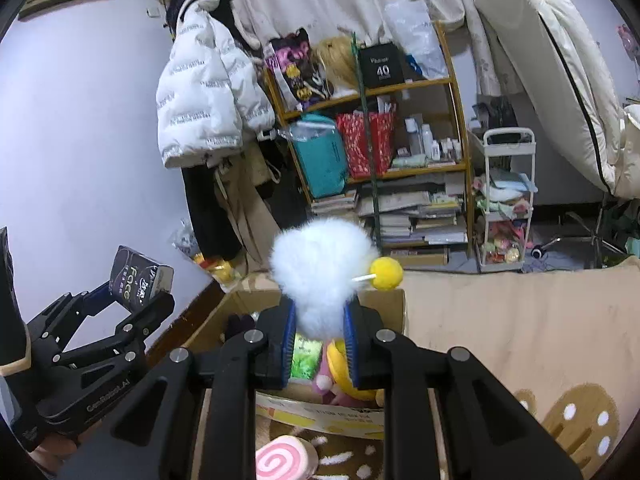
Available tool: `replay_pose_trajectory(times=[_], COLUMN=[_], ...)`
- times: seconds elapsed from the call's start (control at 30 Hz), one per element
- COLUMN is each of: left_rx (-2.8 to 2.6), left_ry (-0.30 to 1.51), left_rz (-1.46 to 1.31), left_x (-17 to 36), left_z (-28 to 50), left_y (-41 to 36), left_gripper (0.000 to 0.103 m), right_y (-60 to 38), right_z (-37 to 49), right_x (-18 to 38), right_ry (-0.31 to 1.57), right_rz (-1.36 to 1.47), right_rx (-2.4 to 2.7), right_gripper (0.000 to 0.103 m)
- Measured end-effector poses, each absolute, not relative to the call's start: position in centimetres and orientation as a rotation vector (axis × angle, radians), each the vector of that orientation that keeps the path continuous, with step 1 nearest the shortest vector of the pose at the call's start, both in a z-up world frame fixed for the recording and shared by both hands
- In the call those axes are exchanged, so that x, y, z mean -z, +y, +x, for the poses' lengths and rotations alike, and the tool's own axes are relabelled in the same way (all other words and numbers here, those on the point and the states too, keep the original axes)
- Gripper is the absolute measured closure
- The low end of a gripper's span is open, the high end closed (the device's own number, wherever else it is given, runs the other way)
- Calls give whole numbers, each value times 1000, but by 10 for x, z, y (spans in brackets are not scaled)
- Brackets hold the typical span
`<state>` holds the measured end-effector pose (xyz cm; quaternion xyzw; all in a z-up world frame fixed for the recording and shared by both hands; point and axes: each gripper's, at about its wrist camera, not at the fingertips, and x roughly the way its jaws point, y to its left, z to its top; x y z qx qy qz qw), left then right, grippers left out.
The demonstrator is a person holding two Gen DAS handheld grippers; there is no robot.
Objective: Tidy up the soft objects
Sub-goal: 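Lift both items and carry them over the cardboard box, then open both tools to drop the items into the box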
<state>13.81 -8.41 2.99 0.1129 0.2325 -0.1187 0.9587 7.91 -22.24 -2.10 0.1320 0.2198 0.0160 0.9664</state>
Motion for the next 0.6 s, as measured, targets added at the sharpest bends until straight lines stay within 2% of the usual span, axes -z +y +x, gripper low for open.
replay_pose_trajectory(times=[0.6], left_rx=[252], left_ry=[590], left_rz=[260], left_x=[16], left_z=[160], left_y=[-92], left_gripper=[37], right_y=[-227], right_z=[103], right_x=[62], right_ry=[580], right_rz=[293], right_rx=[-43], right_gripper=[80])
